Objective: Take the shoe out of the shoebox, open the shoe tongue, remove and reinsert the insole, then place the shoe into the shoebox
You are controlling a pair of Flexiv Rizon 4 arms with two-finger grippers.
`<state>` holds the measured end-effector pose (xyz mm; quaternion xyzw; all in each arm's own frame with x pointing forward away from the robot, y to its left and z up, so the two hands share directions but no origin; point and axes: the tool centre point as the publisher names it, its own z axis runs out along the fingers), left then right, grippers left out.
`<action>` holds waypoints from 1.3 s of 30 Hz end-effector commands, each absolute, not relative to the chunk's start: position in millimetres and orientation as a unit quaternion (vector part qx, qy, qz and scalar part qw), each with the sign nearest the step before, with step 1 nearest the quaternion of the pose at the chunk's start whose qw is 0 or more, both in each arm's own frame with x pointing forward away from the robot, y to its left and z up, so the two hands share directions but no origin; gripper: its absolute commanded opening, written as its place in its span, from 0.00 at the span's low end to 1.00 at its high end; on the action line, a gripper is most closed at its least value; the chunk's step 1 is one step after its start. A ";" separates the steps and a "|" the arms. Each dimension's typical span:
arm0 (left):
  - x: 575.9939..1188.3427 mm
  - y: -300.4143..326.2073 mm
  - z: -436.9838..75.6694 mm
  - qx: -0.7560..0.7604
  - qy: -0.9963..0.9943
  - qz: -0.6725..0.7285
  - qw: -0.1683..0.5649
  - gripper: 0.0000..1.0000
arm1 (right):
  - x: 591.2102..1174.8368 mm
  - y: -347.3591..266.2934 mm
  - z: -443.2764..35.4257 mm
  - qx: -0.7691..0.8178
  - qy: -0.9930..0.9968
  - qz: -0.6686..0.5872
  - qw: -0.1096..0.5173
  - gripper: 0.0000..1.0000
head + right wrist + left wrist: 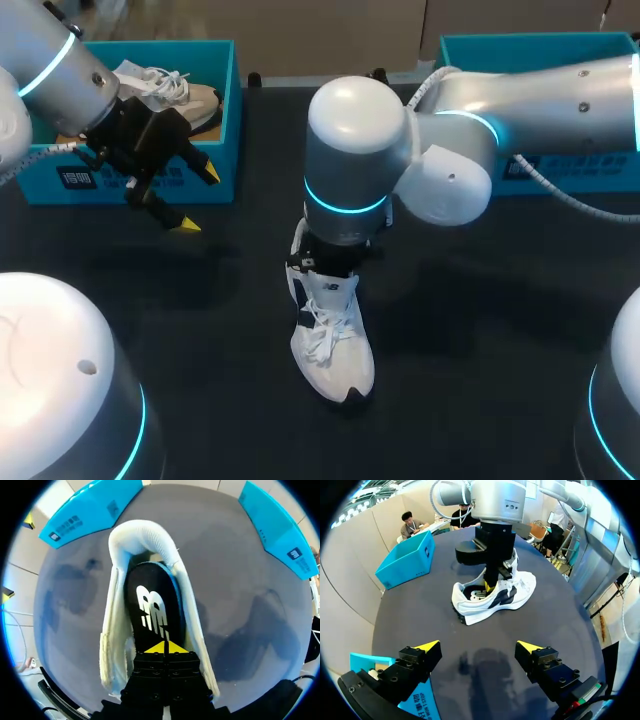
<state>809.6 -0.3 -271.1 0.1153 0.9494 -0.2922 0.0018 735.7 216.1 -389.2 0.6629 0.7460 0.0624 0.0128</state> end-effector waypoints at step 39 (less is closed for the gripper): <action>809.3 0.3 -271.0 0.116 0.950 -0.291 0.002 1.00 | 793.0 229.7 -385.9 0.590 0.791 0.076 0.141 0.00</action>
